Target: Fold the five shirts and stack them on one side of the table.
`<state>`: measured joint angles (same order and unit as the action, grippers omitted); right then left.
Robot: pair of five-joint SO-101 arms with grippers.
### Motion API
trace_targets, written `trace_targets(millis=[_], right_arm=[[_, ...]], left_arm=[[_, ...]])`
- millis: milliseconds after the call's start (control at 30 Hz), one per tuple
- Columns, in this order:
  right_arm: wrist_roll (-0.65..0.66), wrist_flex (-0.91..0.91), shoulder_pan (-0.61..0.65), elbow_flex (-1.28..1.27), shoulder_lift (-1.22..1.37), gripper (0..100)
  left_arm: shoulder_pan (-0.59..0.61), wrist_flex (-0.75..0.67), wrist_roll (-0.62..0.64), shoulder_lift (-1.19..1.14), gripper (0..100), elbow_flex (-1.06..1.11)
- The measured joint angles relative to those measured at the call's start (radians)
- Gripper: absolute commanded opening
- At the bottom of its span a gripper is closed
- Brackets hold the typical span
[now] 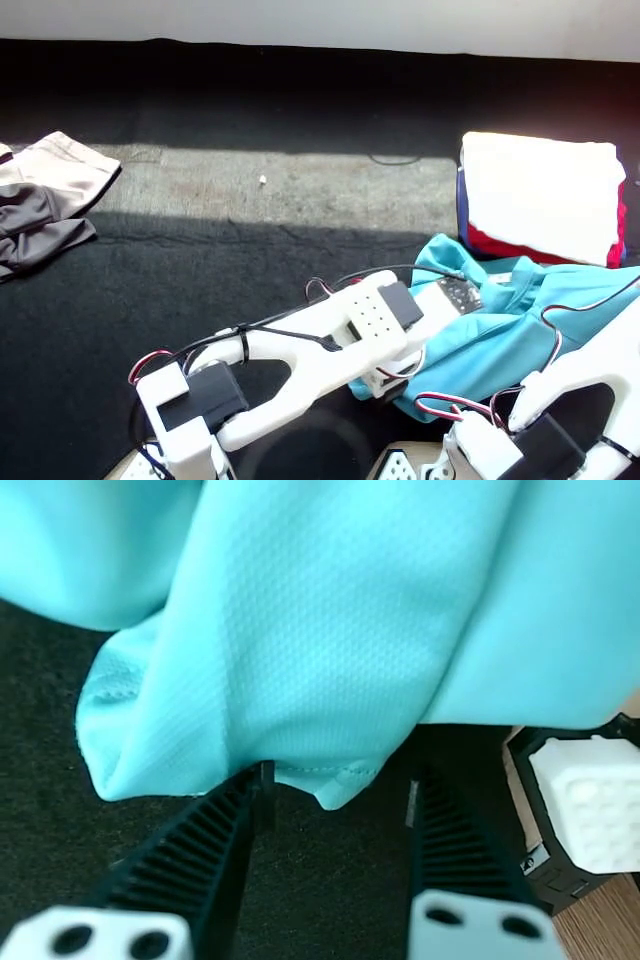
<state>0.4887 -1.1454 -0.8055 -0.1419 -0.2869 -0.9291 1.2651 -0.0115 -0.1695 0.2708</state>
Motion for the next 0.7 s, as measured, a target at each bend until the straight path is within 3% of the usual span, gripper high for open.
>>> trace_targets(millis=[200,300,400,700], right_arm=[[0.0,0.0,0.0,0.0,0.0,0.5],[0.0,0.0,-0.003,0.0,0.0,0.5],[0.0,0.0,-0.003,0.0,0.0,0.5],[-0.005,-0.072,0.052,0.003,0.0,0.5]], left_arm=[[0.0,-0.003,-0.006,-0.091,22,-0.014],[0.0,0.015,-0.043,-0.175,13,-0.081],[0.02,0.097,-0.057,-0.218,0,-0.19],[0.193,0.391,-0.08,-0.224,1,-0.575]])
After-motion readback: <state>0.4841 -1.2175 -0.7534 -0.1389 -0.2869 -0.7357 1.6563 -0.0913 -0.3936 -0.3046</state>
